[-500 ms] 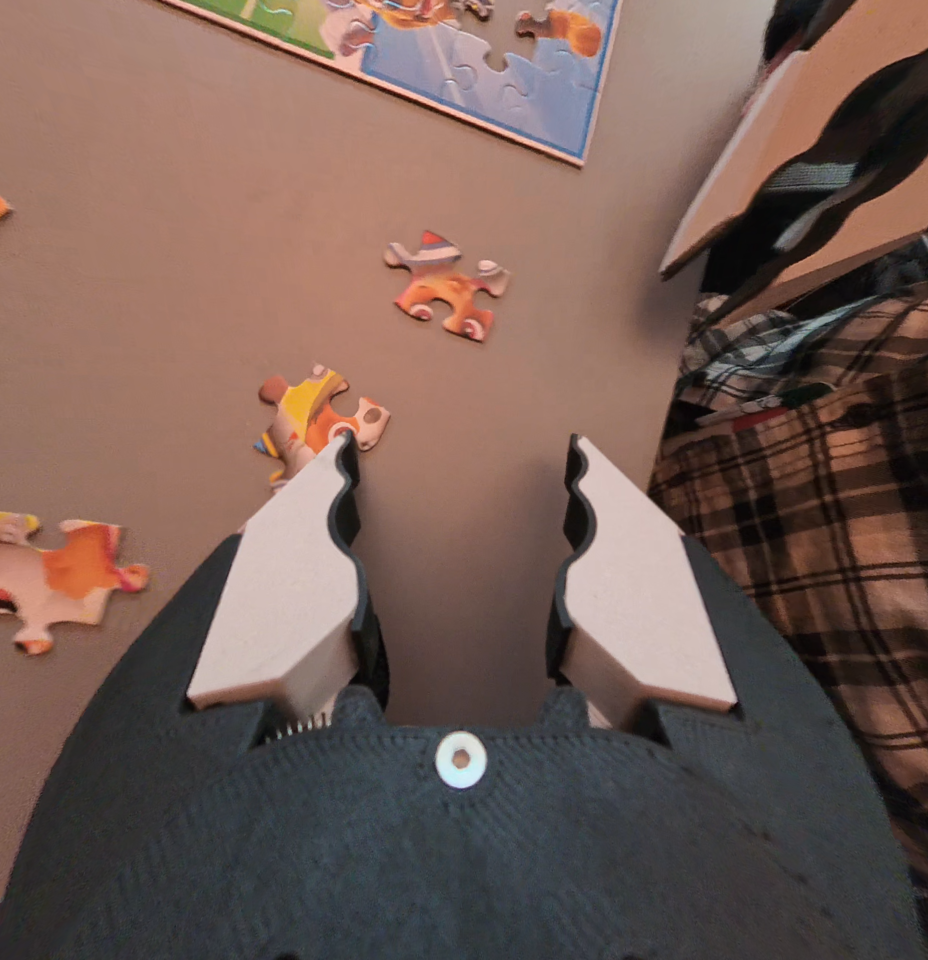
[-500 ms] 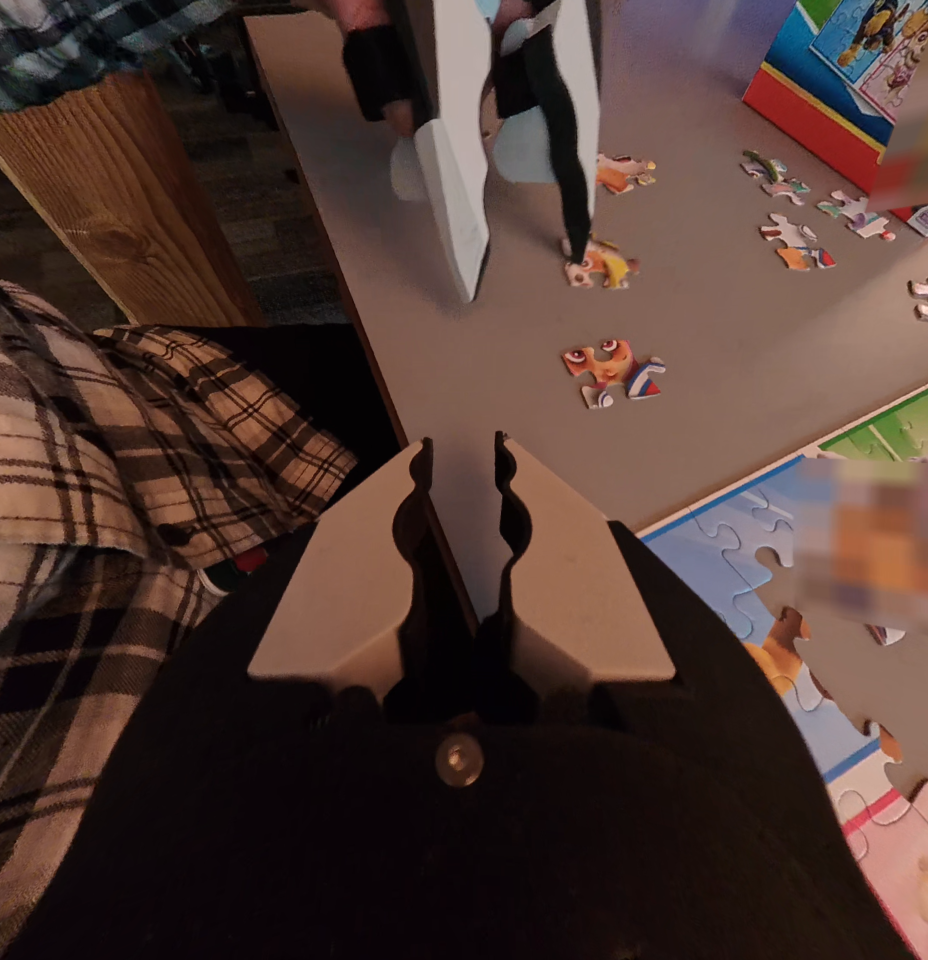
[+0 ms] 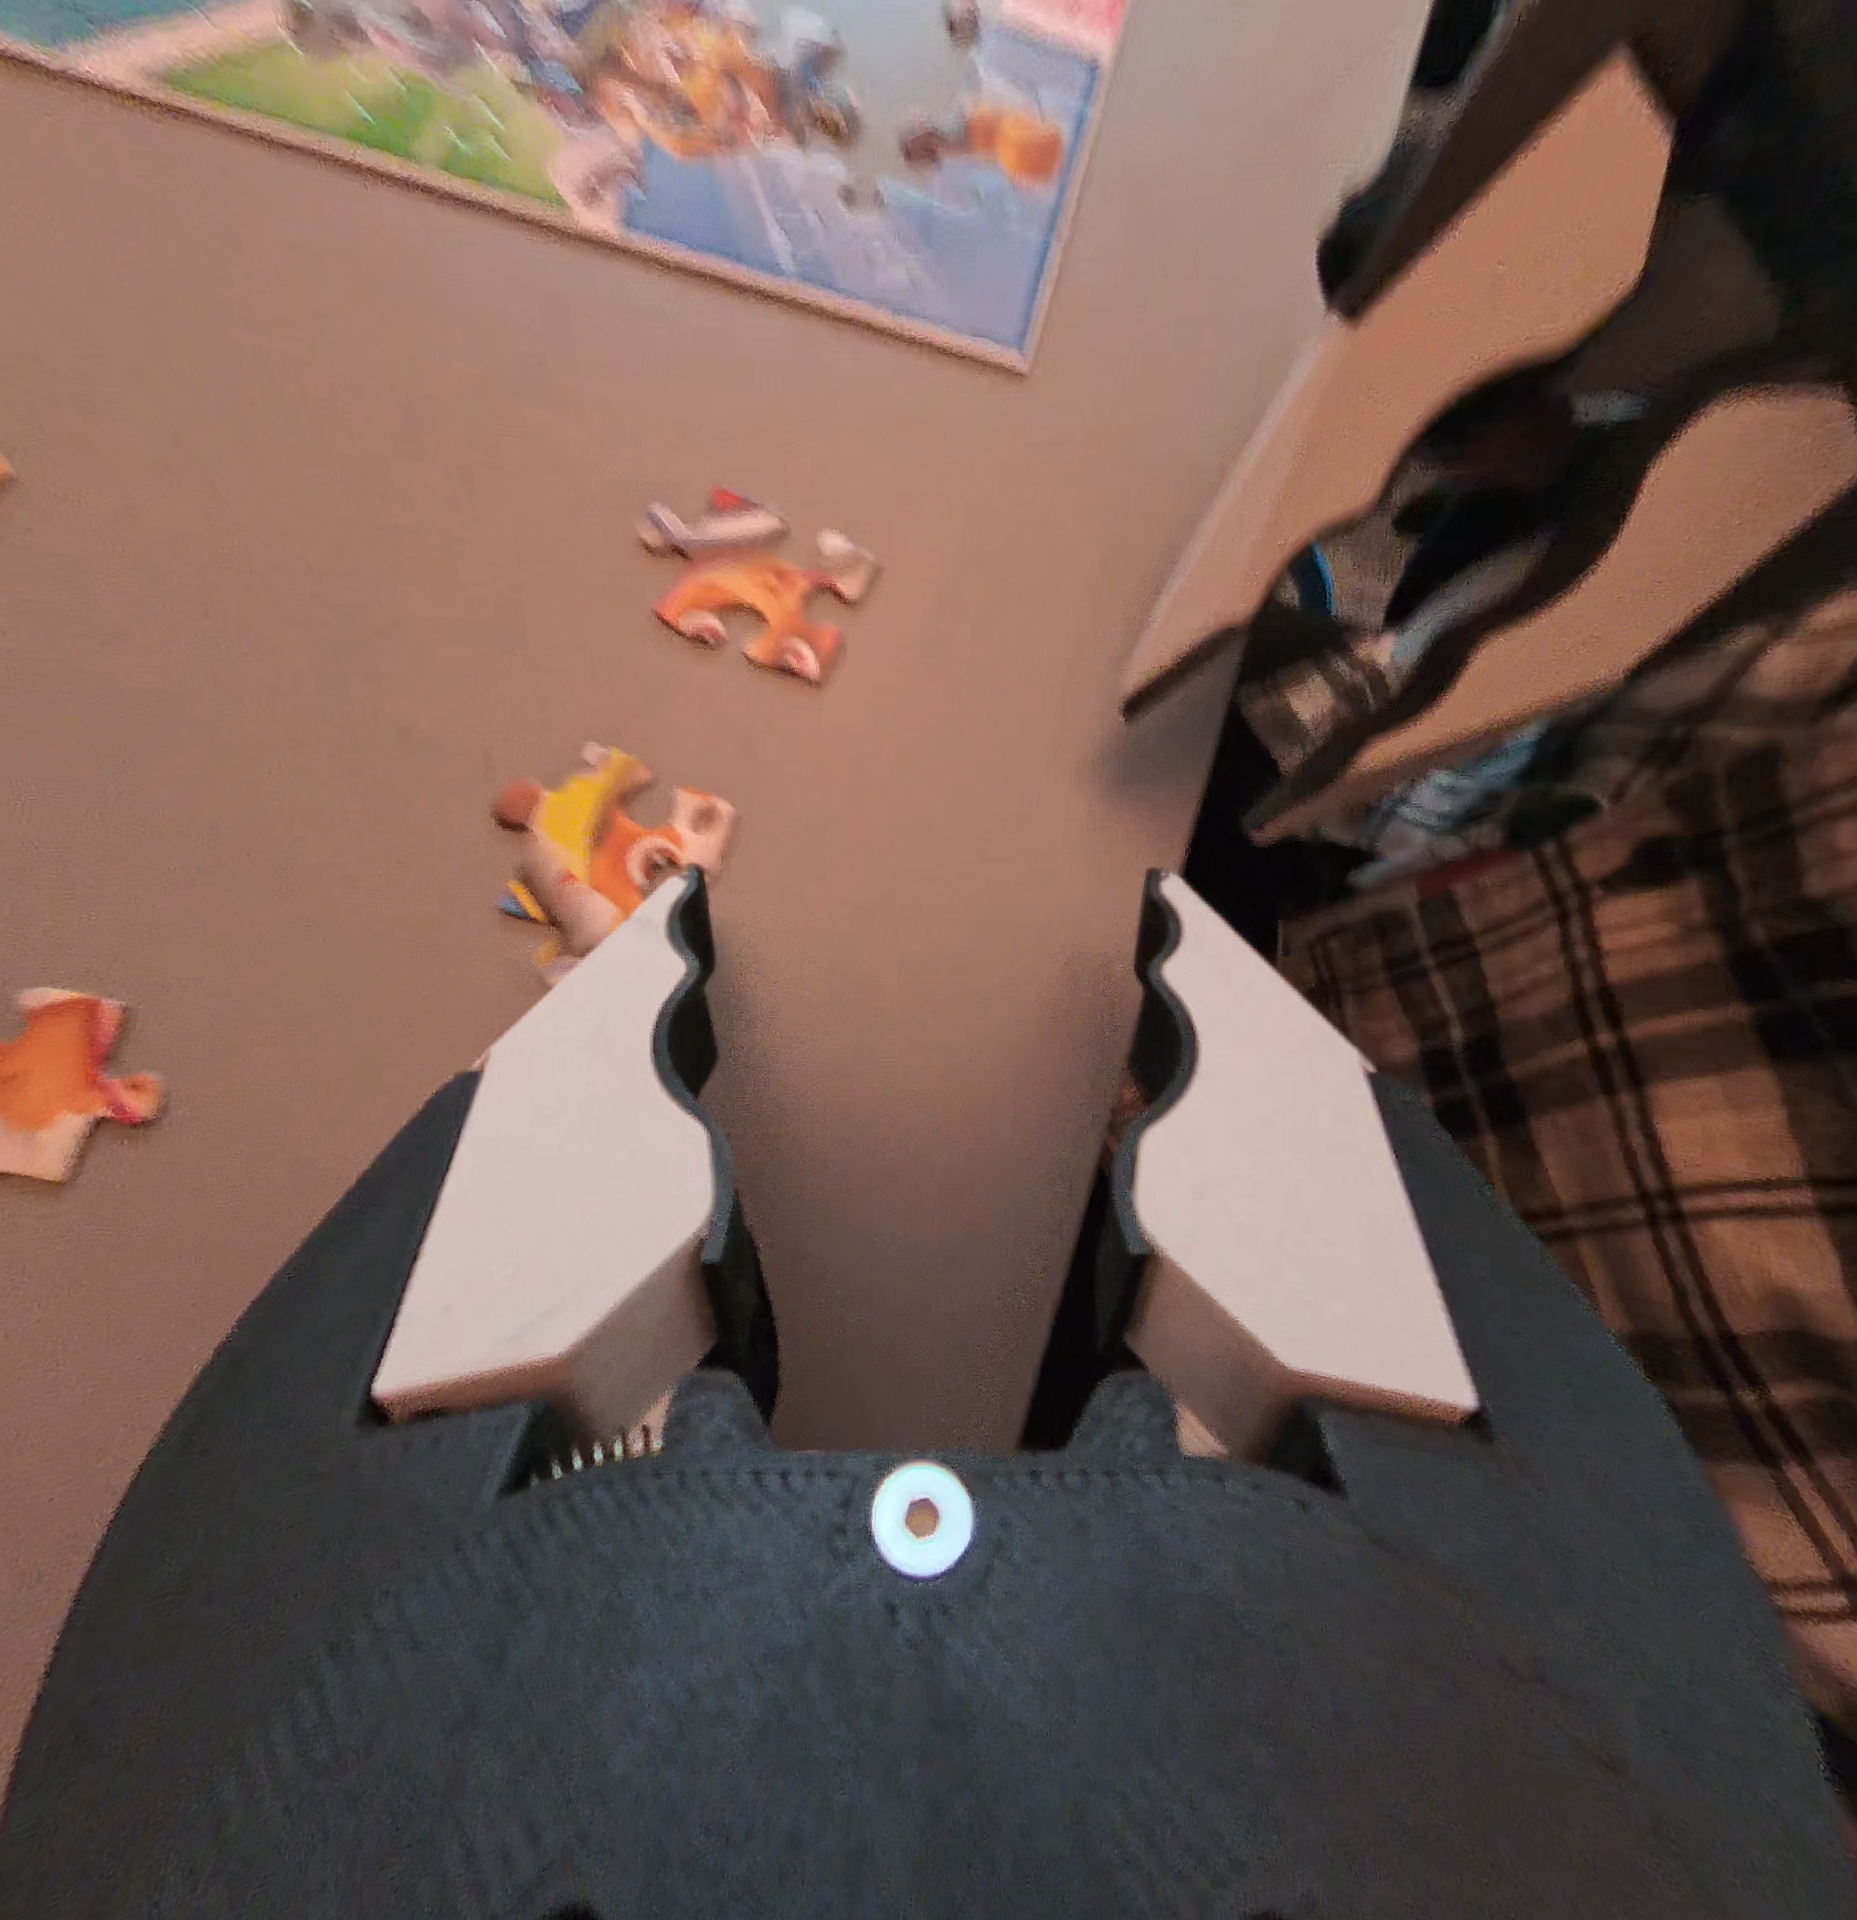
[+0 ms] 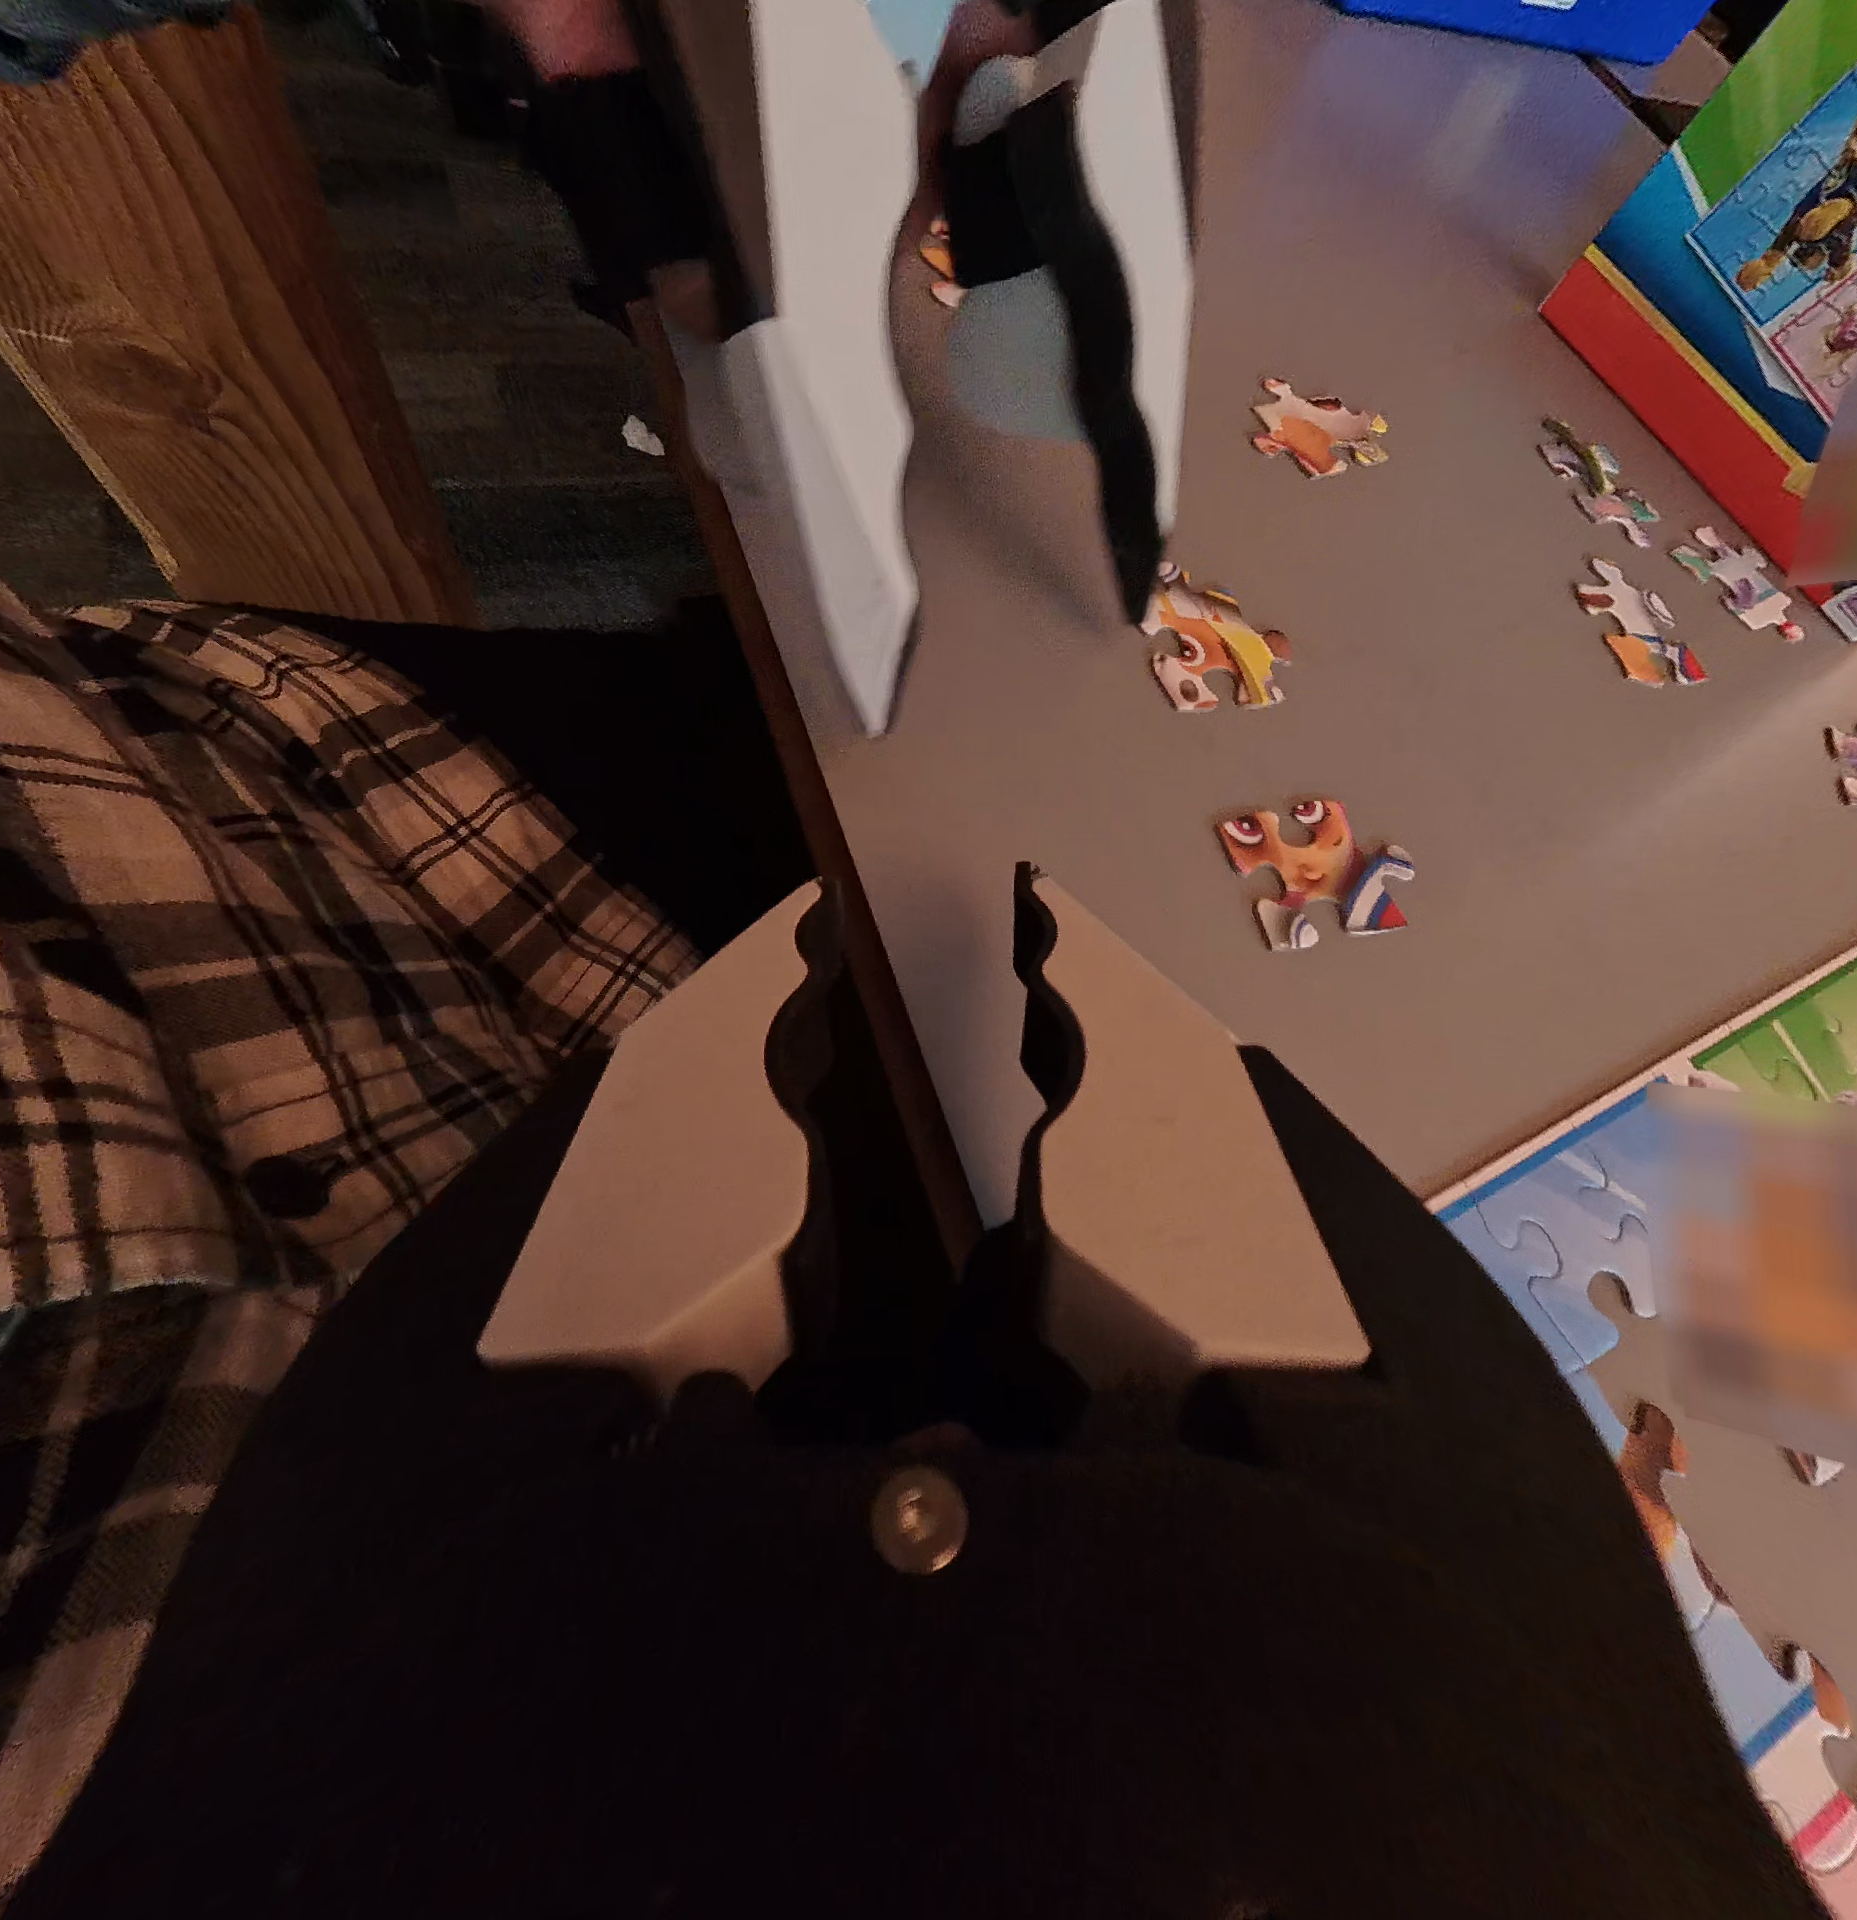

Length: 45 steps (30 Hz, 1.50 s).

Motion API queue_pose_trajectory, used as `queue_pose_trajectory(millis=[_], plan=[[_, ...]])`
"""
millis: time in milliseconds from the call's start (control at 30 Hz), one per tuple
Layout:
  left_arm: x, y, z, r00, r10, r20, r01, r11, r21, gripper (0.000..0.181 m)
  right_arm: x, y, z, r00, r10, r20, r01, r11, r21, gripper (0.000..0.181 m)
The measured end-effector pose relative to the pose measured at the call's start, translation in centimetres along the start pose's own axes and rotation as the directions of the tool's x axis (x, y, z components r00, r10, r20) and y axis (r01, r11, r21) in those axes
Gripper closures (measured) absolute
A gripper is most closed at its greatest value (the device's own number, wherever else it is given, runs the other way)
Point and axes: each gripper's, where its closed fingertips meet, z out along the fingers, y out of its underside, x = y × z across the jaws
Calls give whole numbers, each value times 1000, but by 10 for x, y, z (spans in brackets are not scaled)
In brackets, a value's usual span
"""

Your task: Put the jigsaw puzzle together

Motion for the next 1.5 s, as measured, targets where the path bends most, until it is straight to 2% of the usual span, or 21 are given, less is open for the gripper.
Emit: queue_pose_trajectory(millis=[67,167,200,300,433,633,900,1500], plan=[[-12,-11,-2,1000,-13,15,12,999,44,94,-2,-1,1,1000,2,4,-2,1000,3,149],[-20,2,10,999,-47,-16,47,998,-34,89,-3,-2,1,1000,14,11,-14,1000,9,149],[-20,0,10,998,-57,-24,56,998,-24,93,-3,-1,1,1000,17,10,-17,1000,8,149],[-15,1,10,999,-45,-22,44,998,-44,93,-1,0,0,1000,20,2,-20,1000,2,148],[0,7,12,1000,22,9,-22,999,-48,86,0,1,2,1000,18,1,-18,1000,-2,148],[32,10,11,999,35,-26,-36,999,-20,94,1,5,7,999,-21,-39,20,1000,-19,145],[59,9,14,996,68,-60,-67,998,9,101,4,10,13,973,-167,-159,158,985,-72,142],[91,7,11,972,92,-214,-78,994,74,115,-11,9,8,911,-357,-209,345,934,-93,173]])
